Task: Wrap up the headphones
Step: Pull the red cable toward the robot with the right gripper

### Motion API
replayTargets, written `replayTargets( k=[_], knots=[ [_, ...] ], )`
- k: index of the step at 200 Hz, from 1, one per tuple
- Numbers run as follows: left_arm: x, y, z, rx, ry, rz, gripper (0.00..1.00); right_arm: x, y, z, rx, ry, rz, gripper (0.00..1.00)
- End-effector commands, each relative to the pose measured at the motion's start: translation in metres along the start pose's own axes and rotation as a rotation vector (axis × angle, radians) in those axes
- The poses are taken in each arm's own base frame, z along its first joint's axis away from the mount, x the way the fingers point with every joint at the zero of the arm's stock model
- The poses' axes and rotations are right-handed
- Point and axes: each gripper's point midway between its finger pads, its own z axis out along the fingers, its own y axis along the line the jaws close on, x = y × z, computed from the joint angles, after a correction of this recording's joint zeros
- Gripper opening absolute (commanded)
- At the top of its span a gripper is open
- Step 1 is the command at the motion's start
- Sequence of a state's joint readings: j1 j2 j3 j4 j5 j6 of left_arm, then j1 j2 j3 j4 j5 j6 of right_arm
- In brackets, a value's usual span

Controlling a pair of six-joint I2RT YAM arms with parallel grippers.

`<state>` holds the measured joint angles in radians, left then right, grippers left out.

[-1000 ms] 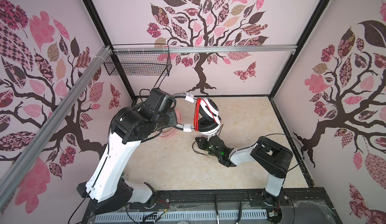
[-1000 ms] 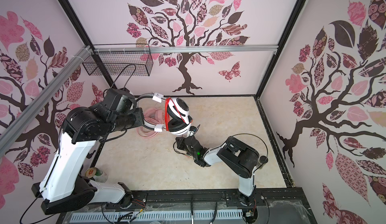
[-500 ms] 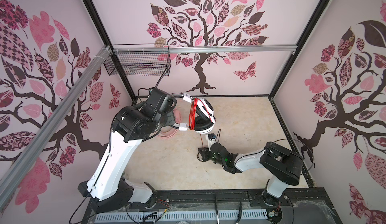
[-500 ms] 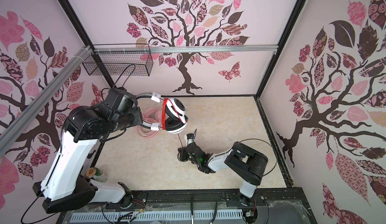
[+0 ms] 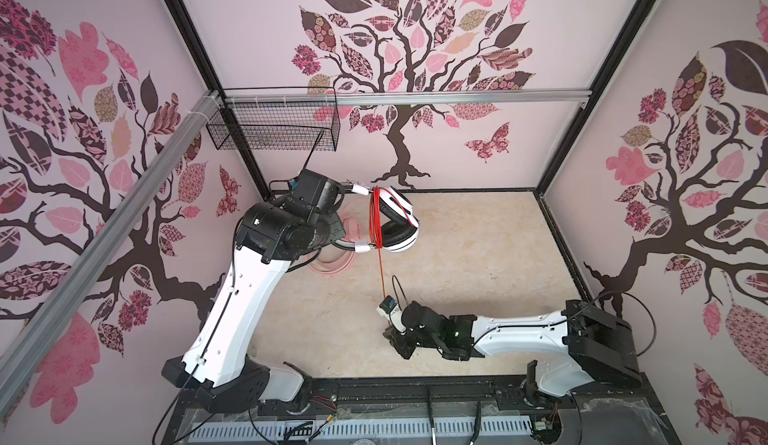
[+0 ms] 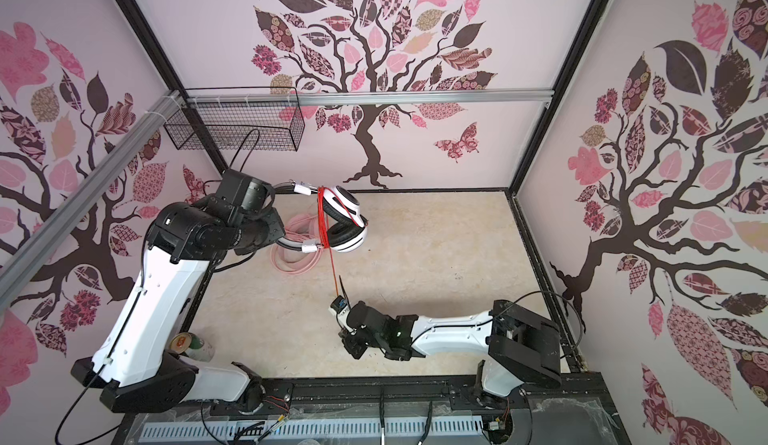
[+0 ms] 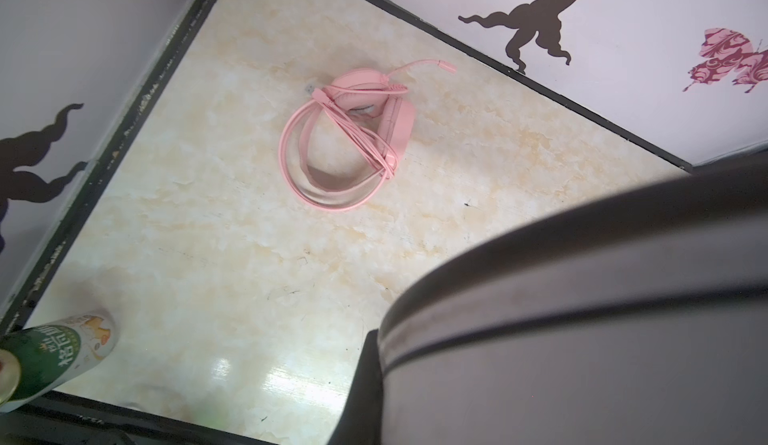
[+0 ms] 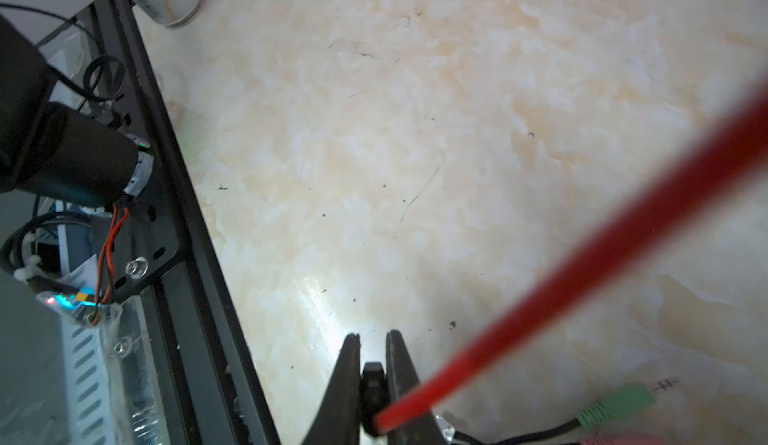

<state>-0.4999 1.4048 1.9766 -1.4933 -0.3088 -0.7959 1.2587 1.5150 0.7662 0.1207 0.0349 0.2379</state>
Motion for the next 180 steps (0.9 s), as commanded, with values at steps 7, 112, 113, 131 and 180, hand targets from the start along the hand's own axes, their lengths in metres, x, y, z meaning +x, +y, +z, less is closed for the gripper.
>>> replayTargets(
  k=[7, 112, 113, 131, 180],
  knots=[
    [-0.023, -0.027, -0.010, 0.148, -0.086, -0.124, 0.00, 0.021, 0.003, 0.000, 0.042, 0.120, -0.106, 0.01],
    [-0.020, 0.023, 0.027, -0.154, -0.167, -0.044, 0.00, -0.032, 0.014, -0.081, 0.190, 0.079, -0.322, 0.01],
    [-0.019, 0.024, 0.028, -0.161, -0.168, -0.041, 0.00, -0.032, 0.014, -0.082, 0.191, 0.079, -0.324, 0.01],
    [-0.018, 0.038, 0.035, -0.252, -0.179, -0.005, 0.00, -0.042, 0.012, -0.102, 0.220, 0.078, -0.356, 0.00],
    [-0.009, 0.059, 0.054, -0.446, -0.131, 0.155, 0.00, -0.074, 0.004, -0.147, 0.293, 0.011, -0.420, 0.00]
  ],
)
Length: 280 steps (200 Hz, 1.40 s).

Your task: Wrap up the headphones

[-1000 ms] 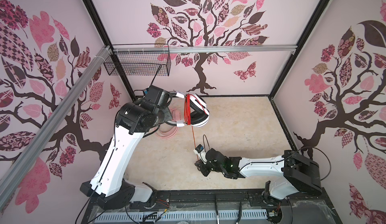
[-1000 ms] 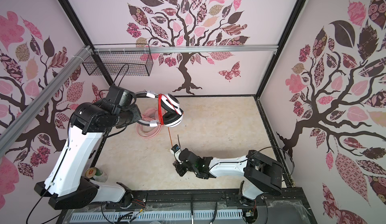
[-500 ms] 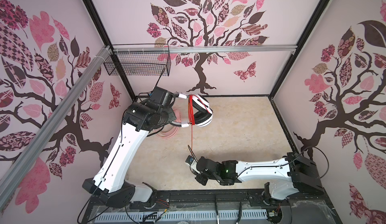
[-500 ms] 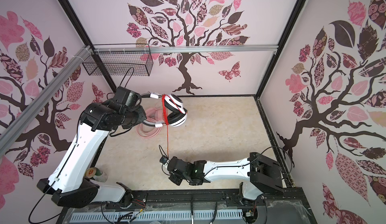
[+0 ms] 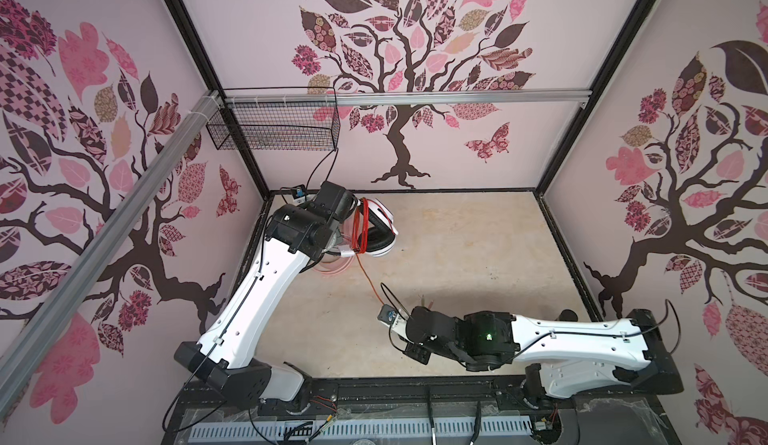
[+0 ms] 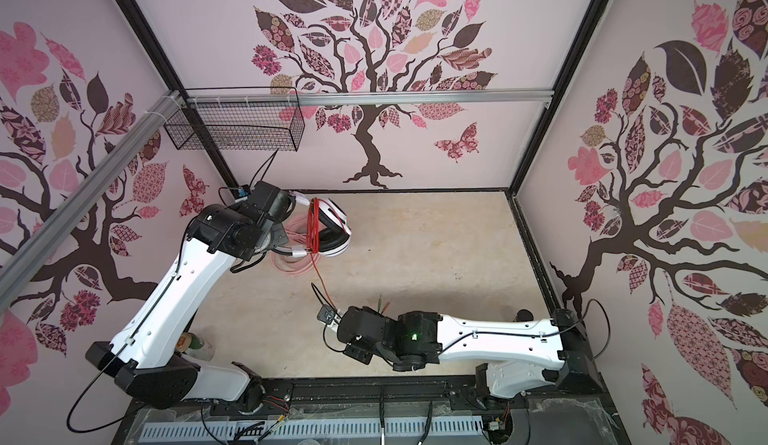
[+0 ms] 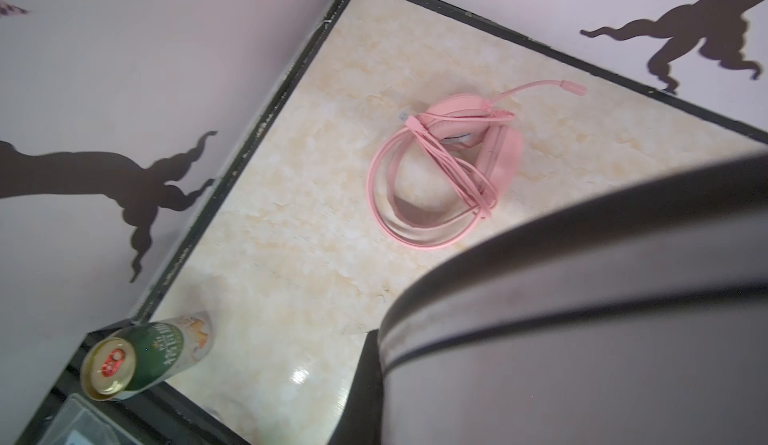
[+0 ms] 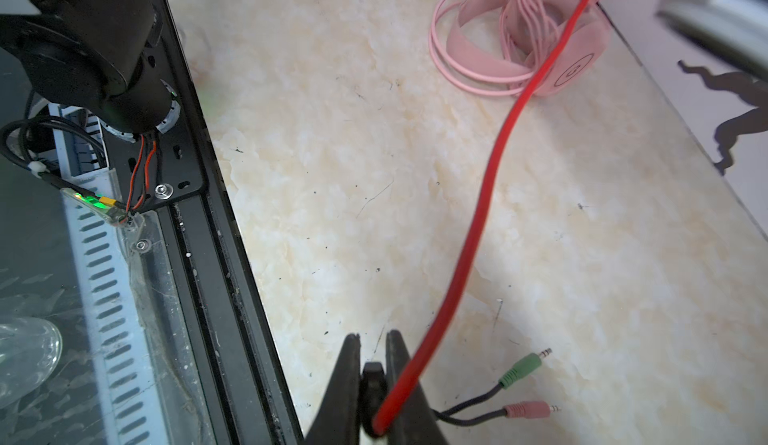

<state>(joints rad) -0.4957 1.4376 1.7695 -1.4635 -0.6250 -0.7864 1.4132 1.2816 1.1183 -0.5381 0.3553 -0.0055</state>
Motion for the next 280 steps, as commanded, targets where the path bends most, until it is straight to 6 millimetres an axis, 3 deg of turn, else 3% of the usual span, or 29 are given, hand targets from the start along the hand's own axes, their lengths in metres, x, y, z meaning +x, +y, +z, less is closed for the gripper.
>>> replayTargets(
  k=[1, 20, 47, 106, 139, 185, 229, 280],
  knots=[
    [-0.006, 0.007, 0.009, -0.090, -0.044, 0.056, 0.00, -0.003, -0.023, -0.028, 0.081, 0.002, -0.063, 0.00],
    [0.000, 0.005, 0.014, -0.132, -0.044, 0.160, 0.00, -0.008, -0.034, -0.038, 0.127, -0.014, -0.078, 0.00],
    [0.015, -0.016, 0.011, -0.116, -0.092, 0.347, 0.00, -0.013, -0.048, -0.049, 0.191, -0.029, -0.100, 0.00],
    [0.059, -0.049, 0.009, 0.040, -0.067, 0.596, 0.00, -0.010, -0.074, -0.068, 0.318, -0.044, -0.144, 0.00],
    [0.083, -0.064, -0.002, 0.133, -0.053, 0.692, 0.00, -0.008, -0.085, -0.075, 0.356, -0.062, -0.153, 0.00],
    [0.106, -0.073, -0.019, 0.150, -0.071, 0.805, 0.00, 0.002, -0.108, -0.060, 0.305, -0.066, -0.065, 0.00],
    [0.114, -0.078, -0.036, 0.277, -0.035, 0.794, 0.00, 0.011, -0.106, -0.040, 0.268, -0.047, -0.067, 0.02],
    [0.118, -0.084, -0.053, 0.396, -0.004, 0.785, 0.00, 0.020, -0.124, -0.014, 0.238, -0.043, 0.000, 0.02]
  ],
)
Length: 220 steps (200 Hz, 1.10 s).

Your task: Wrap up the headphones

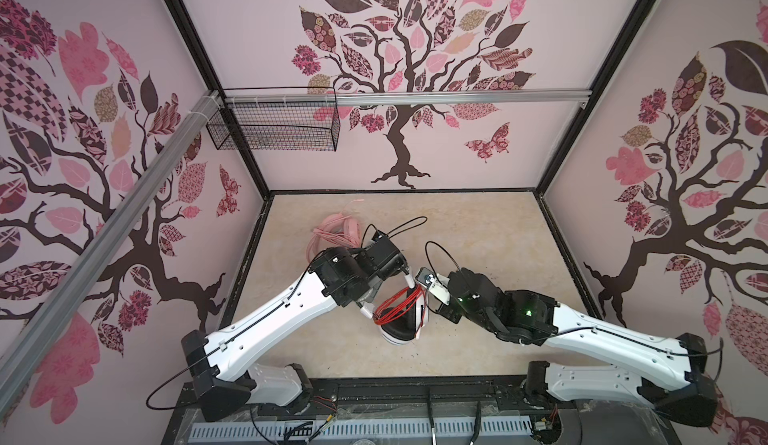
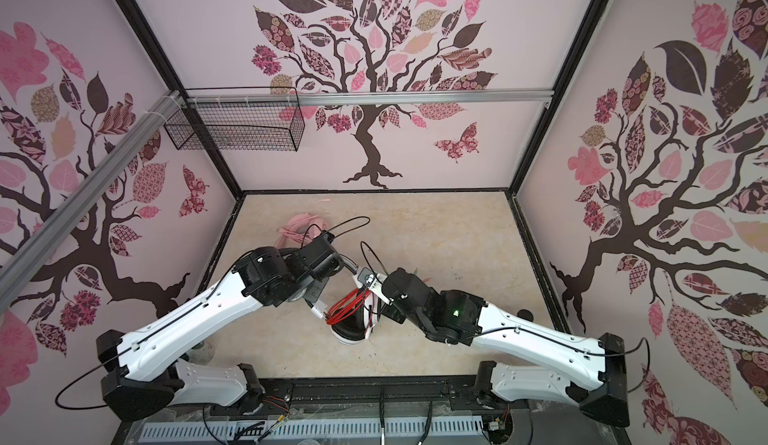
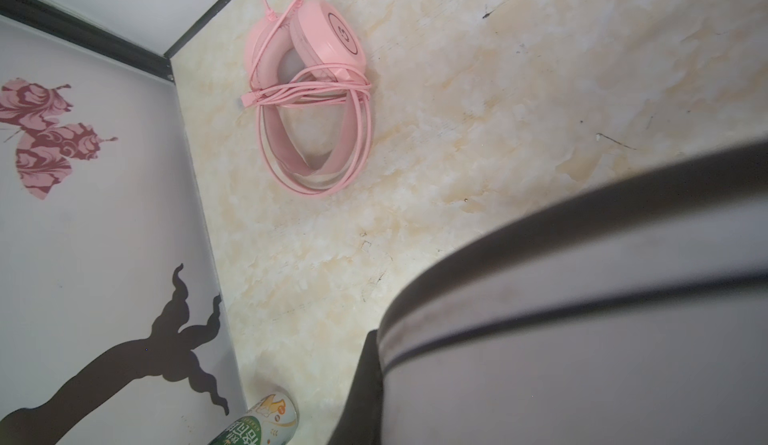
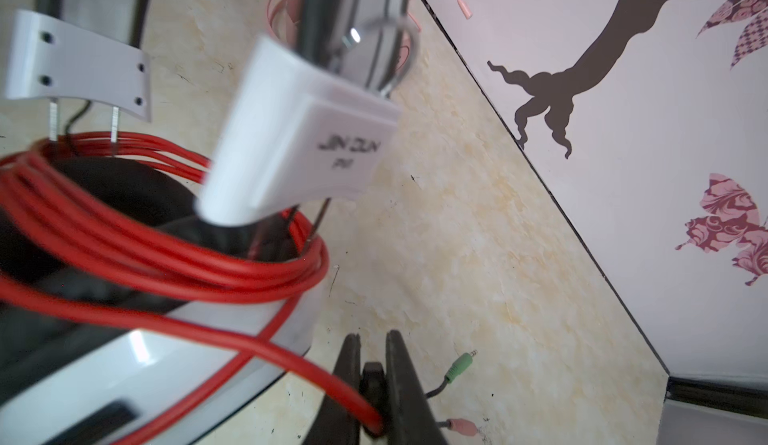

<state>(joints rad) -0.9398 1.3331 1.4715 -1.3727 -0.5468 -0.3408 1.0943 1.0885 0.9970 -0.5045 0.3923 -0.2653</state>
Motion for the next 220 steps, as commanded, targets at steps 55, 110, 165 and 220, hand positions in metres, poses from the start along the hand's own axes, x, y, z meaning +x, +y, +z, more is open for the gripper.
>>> replayTargets(
  k=[55, 110, 165, 220],
  knots=[
    [-0.013, -0.013, -0.022, 0.152, -0.077, -0.063, 0.00, -0.005, -0.011, 0.028, -0.058, -0.015, 0.126, 0.03],
    [-0.011, -0.007, -0.029, 0.195, -0.089, -0.127, 0.00, 0.000, 0.005, 0.039, -0.223, -0.070, 0.277, 0.20],
    [-0.006, 0.015, -0.029, 0.282, -0.055, -0.293, 0.00, 0.010, 0.017, 0.041, -0.345, -0.120, 0.388, 0.53],
    [-0.008, 0.023, -0.022, 0.256, -0.002, -0.394, 0.00, 0.024, -0.005, 0.034, -0.248, -0.125, 0.462, 0.78]
  ],
)
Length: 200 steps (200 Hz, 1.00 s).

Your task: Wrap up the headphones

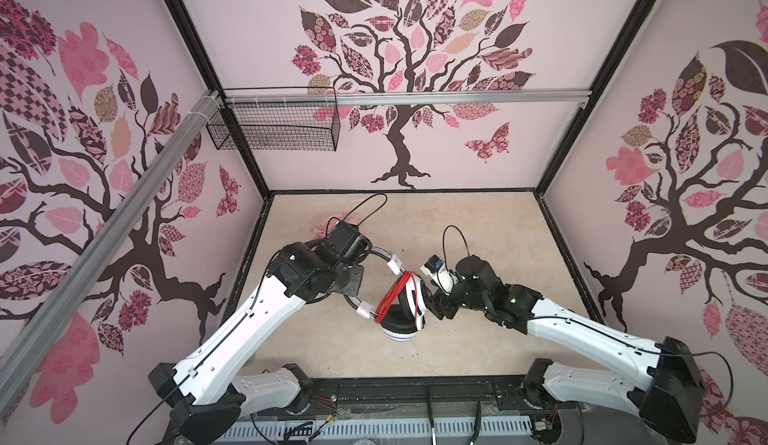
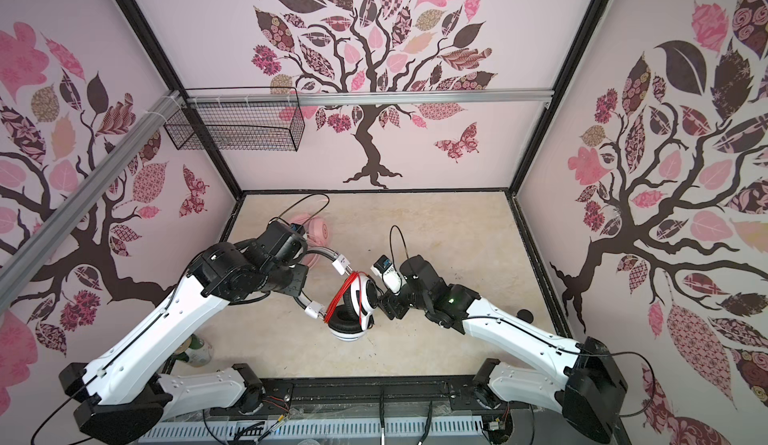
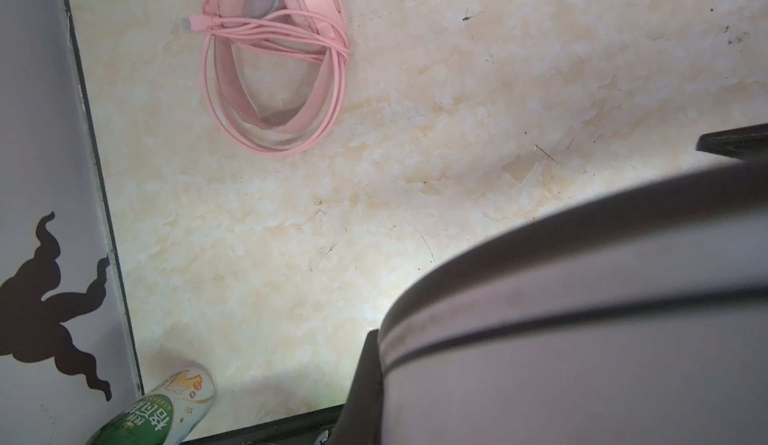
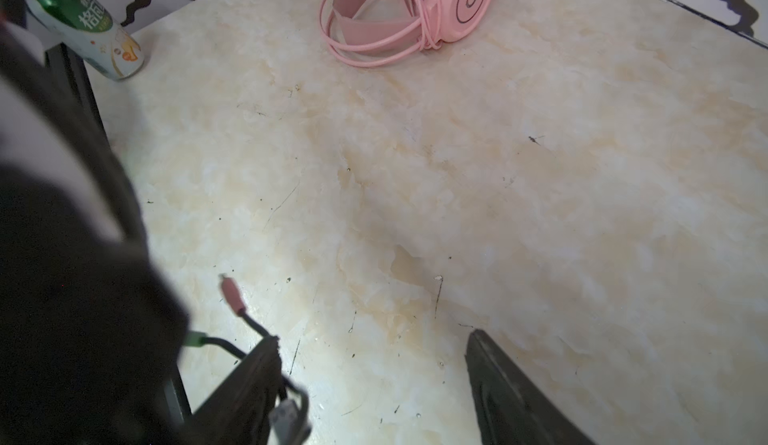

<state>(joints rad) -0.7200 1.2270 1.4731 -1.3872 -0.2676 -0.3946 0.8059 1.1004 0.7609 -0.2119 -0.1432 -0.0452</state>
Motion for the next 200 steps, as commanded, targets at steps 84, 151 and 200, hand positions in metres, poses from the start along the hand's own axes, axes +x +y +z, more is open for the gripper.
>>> replayTargets(
  k=[84, 151, 200],
  knots=[
    [-0.043, -0.011, -0.024, 0.094, -0.079, -0.189, 0.00, -0.005, -0.039, -0.029, 0.099, -0.200, 0.290, 0.75],
    [-0.054, -0.014, -0.035, 0.130, -0.127, -0.272, 0.00, 0.019, -0.067, -0.004, 0.034, -0.127, 0.718, 0.73],
    [-0.062, -0.014, -0.044, 0.153, -0.152, -0.371, 0.00, 0.009, -0.041, -0.007, -0.150, -0.192, 0.574, 0.73]
  ],
)
